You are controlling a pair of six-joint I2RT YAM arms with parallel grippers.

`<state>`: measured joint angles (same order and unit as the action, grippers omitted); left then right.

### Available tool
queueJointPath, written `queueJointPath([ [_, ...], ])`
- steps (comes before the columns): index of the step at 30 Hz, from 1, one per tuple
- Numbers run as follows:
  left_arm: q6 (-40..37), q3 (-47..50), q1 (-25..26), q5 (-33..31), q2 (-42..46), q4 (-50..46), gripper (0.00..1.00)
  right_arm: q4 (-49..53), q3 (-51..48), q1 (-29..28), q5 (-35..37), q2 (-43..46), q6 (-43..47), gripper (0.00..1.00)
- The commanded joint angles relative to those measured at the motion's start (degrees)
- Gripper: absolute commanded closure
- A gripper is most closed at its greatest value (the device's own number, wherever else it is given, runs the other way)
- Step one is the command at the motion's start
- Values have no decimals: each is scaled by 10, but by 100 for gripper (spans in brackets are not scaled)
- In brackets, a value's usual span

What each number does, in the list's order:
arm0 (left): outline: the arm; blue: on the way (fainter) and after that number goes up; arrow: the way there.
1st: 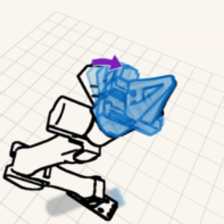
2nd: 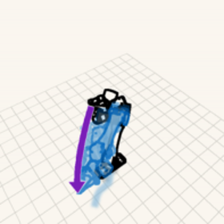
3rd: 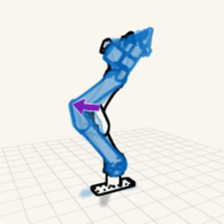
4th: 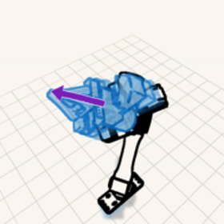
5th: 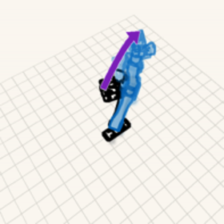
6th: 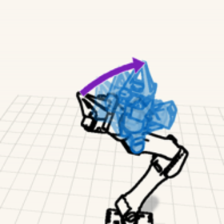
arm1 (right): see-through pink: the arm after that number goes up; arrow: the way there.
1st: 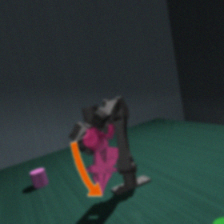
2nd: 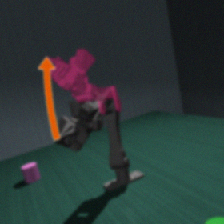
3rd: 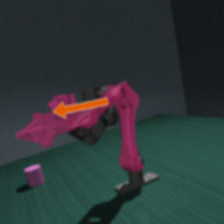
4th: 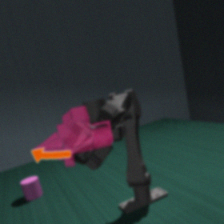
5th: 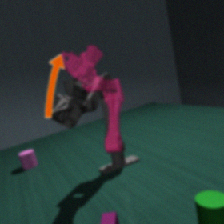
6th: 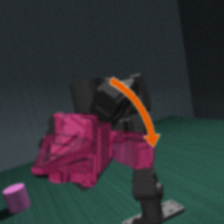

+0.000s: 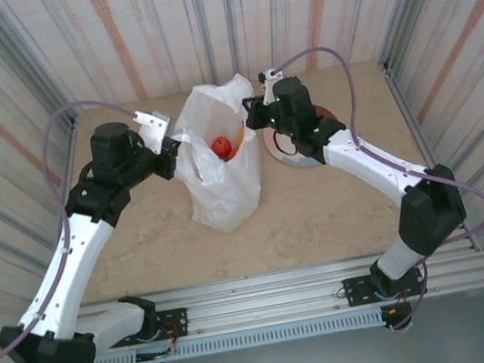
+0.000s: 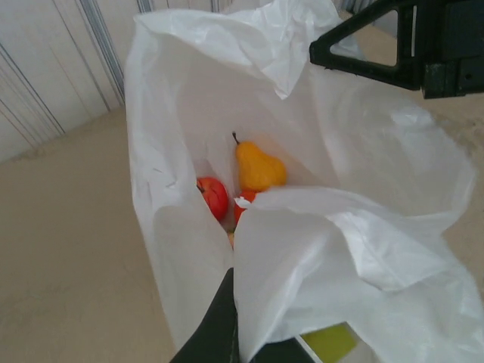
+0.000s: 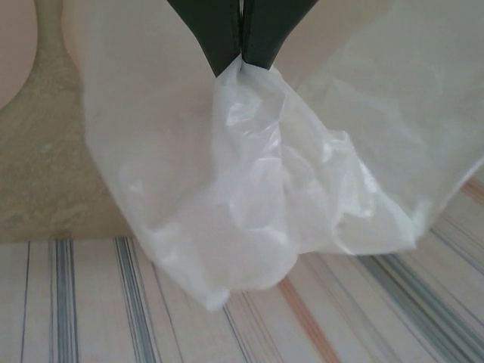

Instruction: Place the fruits into the plastic bag

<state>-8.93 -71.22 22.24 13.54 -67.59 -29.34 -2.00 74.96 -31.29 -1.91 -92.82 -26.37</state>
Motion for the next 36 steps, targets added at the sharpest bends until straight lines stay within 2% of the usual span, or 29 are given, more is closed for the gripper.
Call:
queueJointPath([
  [1,6,-16,9,22,2,-14,95,17,35,11,-15,-11,17,100],
  [17,134,-53,19,156,42,63,95,65,106,20,-43,8,48,100],
  [25,137,-51,44,151,23,69,95,76,113,24,-49,-17,54,100],
  [28,130,-48,49,146,15,63,91,85,118,28,-59,-31,54,100],
  [31,121,-49,49,139,14,48,81,99,124,30,-71,-39,55,90],
  [36,95,-49,49,139,29,26,55,112,125,30,-76,-19,61,63],
])
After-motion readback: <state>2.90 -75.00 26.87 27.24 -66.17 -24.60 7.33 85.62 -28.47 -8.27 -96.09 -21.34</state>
